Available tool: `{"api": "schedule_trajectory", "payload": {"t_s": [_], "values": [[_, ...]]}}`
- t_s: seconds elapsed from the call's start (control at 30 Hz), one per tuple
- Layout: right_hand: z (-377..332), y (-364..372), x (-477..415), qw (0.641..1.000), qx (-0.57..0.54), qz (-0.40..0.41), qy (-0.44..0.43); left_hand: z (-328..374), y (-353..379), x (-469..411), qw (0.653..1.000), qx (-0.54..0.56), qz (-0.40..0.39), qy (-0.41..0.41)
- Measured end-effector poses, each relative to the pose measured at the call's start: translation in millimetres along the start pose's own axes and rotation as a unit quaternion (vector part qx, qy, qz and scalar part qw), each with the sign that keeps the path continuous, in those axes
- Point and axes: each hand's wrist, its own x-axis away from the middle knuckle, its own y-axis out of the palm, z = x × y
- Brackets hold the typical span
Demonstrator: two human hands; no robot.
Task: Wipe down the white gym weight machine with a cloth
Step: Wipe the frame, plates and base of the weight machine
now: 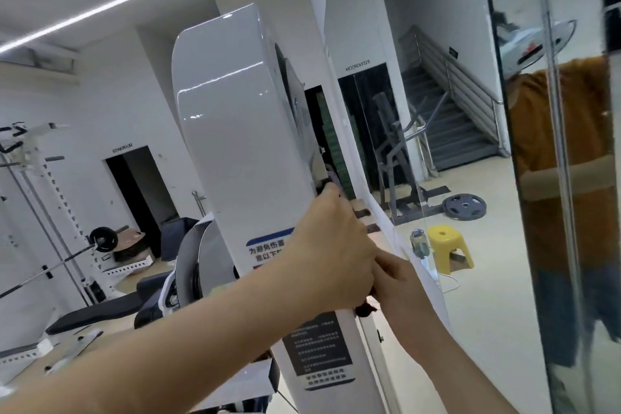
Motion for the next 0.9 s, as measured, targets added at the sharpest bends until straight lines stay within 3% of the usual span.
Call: {"api": "schedule_trajectory", "payload": {"t_s": [0.1, 0.17, 0.3, 0.4, 0.57, 0.77, 0.9], "values": [[-12, 5, 9, 0.997, -0.061, -0.054, 0.002, -29, 2, 2, 0.988, 0.026, 0.150, -0.032], [-32, 23, 1, 0.994, -0.061, -0.078, -0.054, -51, -2, 4, 0.975, 0.013, 0.201, -0.095], [-36, 52, 5, 0.984, -0.001, -0.010, -0.177, -62, 3, 6, 0.967, 0.028, 0.249, -0.054], [-1, 42, 31, 0.971, 0.096, 0.025, -0.220, -66, 6, 10, 0.968, 0.015, 0.250, -0.016], [-7, 36, 33, 0.986, 0.081, -0.010, -0.147, -59, 9, 6, 0.970, -0.007, 0.244, -0.024], [-34, 44, -1, 0.984, 0.121, 0.006, -0.134, -45, 10, 0, 0.970, -0.007, 0.244, -0.010], [3, 21, 31, 0.989, 0.134, -0.044, -0.053, -16, 22, 6, 0.984, -0.031, 0.174, 0.037]]}}
